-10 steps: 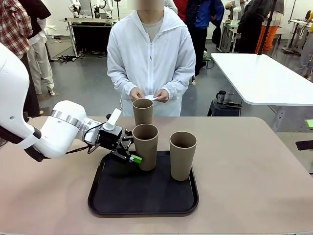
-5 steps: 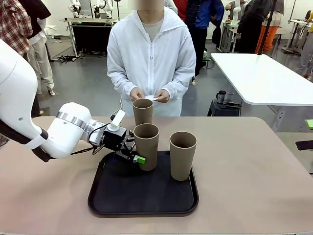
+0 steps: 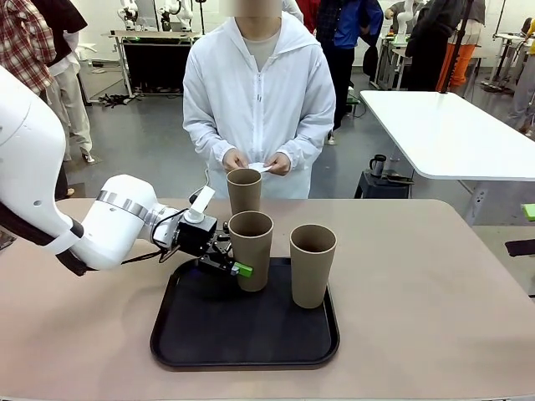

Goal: Place coasters on the table and set cups on them.
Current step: Take one Reusable plastic cup from the Flat Tray and place it on a coaster set by the human.

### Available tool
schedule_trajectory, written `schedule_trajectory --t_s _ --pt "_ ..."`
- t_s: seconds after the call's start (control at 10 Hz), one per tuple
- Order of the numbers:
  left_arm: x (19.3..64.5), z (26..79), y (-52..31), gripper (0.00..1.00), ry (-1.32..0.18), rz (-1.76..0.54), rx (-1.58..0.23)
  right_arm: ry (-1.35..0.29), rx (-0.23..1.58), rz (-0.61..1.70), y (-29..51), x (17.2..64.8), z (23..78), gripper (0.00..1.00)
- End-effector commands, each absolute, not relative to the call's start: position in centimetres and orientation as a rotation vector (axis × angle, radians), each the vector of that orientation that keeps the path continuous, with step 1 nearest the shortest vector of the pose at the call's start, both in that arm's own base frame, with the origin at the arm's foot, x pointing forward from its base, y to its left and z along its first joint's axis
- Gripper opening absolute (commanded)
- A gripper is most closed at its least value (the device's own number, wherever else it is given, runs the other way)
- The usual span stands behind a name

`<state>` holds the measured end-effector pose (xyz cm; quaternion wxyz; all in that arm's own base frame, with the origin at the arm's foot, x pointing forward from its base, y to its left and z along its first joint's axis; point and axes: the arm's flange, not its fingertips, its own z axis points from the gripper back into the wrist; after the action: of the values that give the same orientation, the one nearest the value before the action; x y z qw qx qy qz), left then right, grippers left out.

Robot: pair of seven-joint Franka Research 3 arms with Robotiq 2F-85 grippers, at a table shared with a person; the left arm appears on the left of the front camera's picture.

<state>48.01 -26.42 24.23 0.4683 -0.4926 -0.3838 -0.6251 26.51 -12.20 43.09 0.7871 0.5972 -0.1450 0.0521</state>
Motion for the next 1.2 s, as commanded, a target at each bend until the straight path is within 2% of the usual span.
schedule_trajectory --t_s 0.0,0.1,0.4,0.6,0.8,1.1 --pt "47.6 25.3 -26.1 0.35 -0.963 -1.502 -1.220 -0.325 1.299 0.125 -12.3 26.6 43.1 1.00" --pt "46.3 26.8 -25.5 0.00 -0.966 -1.502 -1.206 -0.325 1.299 0.125 -12.3 26.6 43.1 1.00" --pt "42.5 36.4 -21.3 0.00 -0.976 -1.385 -1.184 -0.325 1.299 0.125 -12.3 26.6 43.1 1.00" --pt "41.3 41.0 -18.5 0.00 -1.044 -1.360 -1.146 -0.325 1.299 0.125 -12.3 26.6 43.1 1.00" --pt "40.8 41.5 -16.6 0.00 -1.056 -1.364 -1.149 -0.325 1.299 0.125 -12.3 26.6 43.1 1.00" --pt "41.6 41.7 -18.2 0.00 -1.038 -1.386 -1.144 -0.325 1.299 0.125 -12.3 26.6 43.1 1.00"
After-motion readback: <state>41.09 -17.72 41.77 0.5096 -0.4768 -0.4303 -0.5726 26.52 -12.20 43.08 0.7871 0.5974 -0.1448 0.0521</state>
